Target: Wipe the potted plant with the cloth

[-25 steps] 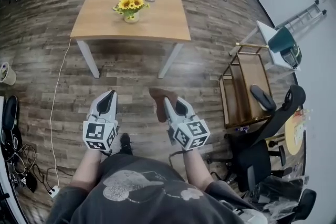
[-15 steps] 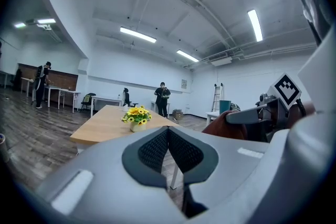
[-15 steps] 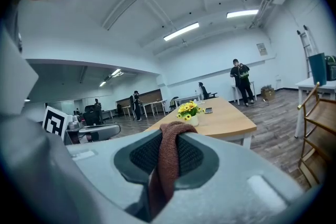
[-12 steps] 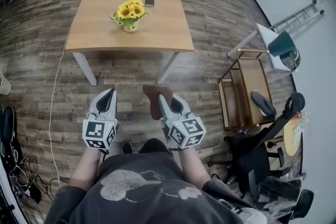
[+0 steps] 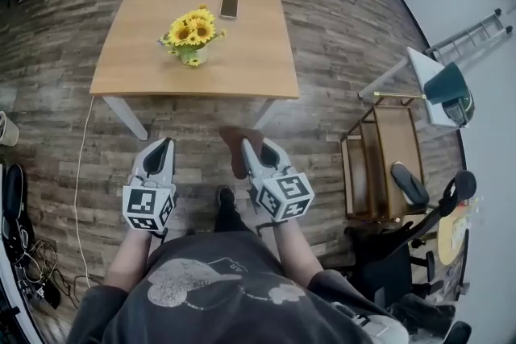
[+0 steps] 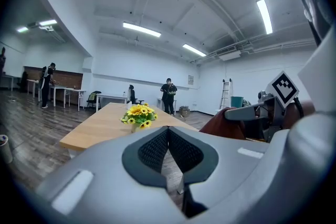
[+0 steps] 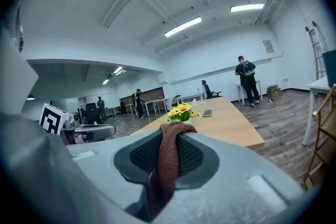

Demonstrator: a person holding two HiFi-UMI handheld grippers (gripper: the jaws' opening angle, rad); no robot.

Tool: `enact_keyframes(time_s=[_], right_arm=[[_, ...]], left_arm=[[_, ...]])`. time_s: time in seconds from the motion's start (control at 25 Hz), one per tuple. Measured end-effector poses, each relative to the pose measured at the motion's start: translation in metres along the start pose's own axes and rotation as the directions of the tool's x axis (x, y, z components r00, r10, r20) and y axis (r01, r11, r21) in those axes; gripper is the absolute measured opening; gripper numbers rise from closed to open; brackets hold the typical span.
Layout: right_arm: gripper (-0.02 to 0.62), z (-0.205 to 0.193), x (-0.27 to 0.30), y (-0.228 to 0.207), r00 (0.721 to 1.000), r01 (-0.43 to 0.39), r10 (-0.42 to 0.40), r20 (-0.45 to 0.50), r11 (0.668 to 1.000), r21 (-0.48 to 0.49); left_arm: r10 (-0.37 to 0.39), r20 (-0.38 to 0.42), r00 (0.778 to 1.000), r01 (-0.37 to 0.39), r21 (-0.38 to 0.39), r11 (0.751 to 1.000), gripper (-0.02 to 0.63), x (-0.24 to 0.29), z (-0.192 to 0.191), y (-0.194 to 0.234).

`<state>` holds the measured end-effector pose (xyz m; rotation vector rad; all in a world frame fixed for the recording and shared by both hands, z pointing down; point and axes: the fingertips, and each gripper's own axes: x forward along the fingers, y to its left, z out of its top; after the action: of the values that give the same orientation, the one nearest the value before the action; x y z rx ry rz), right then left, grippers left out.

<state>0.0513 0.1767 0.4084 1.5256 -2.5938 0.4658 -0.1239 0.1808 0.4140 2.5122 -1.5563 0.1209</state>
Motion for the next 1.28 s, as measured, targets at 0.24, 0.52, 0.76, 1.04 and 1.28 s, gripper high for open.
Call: enact_keyframes(time_s=[0.24,0.52,0.76,1.04,1.28], right_arm=[[0.047,0.031,0.036,-0.058,0.999,-0.04,0.04,0.022,0.999,0.001],[0.047,0.043,0.065,-0.104,0.995,-0.098,0.098,0.0,0.995,0.001],[0.048,0.043,0.088,-0.127,0.989,-0.142,0.142,-0.036,0.99,-0.005],[0.048,0.041,0.115,-0.136,0.99,-0.128,0.128,-0.055,0.992,0.011],[0.048,0.048,0.135,-0.148,0.994,-0.076,0.077,-0.072,0.997,0.017]], left_arm=[[0.045,0.02,0.999,-0.045,0.01,0.999,0.04,0.06,0.018,-0.003],[0.09,0.016,0.996,-0.09,0.005,0.996,0.074,0.114,0.022,-0.013],[0.177,0.032,0.984,-0.178,0.028,0.984,0.239,0.155,0.027,-0.014],[0.313,0.021,0.95,-0.312,-0.038,0.949,0.443,0.189,0.015,0.019],[0.366,-0.03,0.93,-0.366,0.009,0.931,0.538,0.219,-0.014,0.057]])
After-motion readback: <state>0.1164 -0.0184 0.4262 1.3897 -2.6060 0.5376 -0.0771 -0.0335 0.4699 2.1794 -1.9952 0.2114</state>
